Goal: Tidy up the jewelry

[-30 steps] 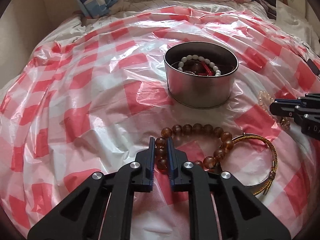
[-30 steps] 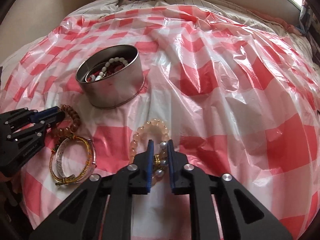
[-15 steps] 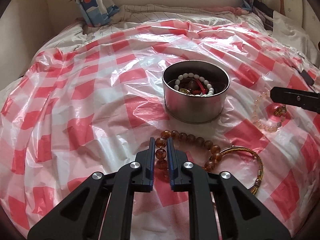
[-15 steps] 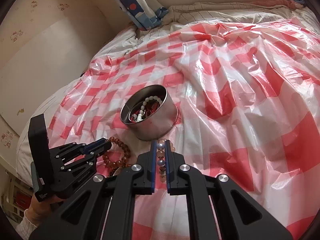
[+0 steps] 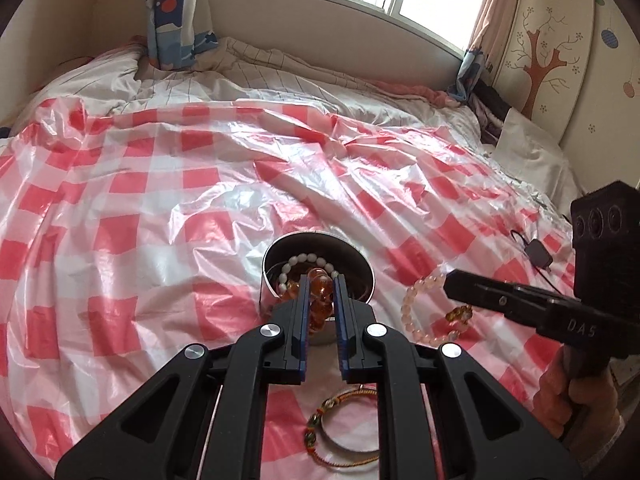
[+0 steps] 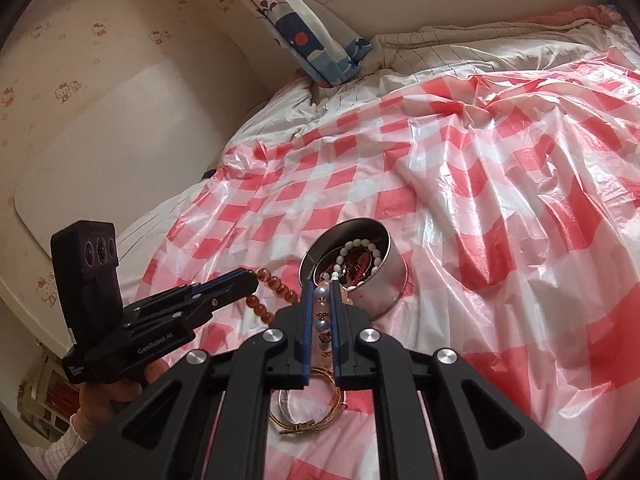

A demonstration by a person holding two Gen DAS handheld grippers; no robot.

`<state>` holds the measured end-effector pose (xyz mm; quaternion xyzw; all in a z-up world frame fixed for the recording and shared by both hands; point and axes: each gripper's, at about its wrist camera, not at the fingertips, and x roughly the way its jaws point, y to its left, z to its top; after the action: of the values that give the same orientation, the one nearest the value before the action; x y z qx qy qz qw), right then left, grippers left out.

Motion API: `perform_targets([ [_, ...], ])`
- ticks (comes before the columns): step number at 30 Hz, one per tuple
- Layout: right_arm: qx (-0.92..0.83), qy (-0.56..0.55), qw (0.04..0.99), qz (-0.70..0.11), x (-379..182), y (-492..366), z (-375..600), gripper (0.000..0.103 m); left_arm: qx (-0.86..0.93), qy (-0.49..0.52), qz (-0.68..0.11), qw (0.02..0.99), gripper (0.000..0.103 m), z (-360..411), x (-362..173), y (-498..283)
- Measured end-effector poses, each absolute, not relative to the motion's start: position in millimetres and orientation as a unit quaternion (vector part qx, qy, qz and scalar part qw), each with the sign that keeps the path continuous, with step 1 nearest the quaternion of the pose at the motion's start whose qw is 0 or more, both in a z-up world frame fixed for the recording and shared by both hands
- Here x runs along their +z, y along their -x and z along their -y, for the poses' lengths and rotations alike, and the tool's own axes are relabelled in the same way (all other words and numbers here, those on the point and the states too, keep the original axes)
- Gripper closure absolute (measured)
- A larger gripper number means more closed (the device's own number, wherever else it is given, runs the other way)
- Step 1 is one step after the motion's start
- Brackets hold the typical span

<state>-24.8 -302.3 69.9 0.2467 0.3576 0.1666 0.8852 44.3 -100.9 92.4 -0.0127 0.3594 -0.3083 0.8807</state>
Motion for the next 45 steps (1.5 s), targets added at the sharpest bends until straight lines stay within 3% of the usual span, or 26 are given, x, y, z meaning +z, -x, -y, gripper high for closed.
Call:
perform_targets([
  [7, 0.174, -0.244, 0.891, -0.342, 85, 4, 306, 0.094, -0.347, 0.084, -0.329, 0.874, 0.093, 111, 110, -72],
  [11, 0.183, -0.244, 0.894, -0.329, 95, -16, 303, 0.094, -0.353, 0.107, -0.342, 0.865, 0.092, 113, 95, -94],
  [16, 0.213, -0.287, 0.872, -0.335, 81, -49, 299, 0.094, -0.25, 0.063, -0.416, 0.872, 0.075, 100, 54, -112],
  [18, 0.18, -0.261, 0.873, -0.37, 67, -63, 292, 0.071, -0.225, 0.049, -0.425, 0.875, 0.073, 91, 50, -110],
  [25, 0.113, -0.212, 0.889, -0.39, 54, -39, 300, 0.07, -0.204, 0.01, -0.403, 0.892, 0.056, 83, 58, -81],
  [27, 0.104, -0.205, 0.889, -0.395, 54, -28, 303, 0.063, -0.203, -0.01, -0.405, 0.891, 0.053, 77, 54, -65],
  [38, 0.069, -0.166, 0.882, -0.435, 31, 54, 285, 0.037, -0.202, -0.074, -0.424, 0.88, 0.049, 73, 27, -1],
  [45, 0.048, -0.107, 0.878, -0.464, 13, 54, 266, 0.037, -0.191, -0.129, -0.423, 0.876, 0.047, 80, 16, 15],
])
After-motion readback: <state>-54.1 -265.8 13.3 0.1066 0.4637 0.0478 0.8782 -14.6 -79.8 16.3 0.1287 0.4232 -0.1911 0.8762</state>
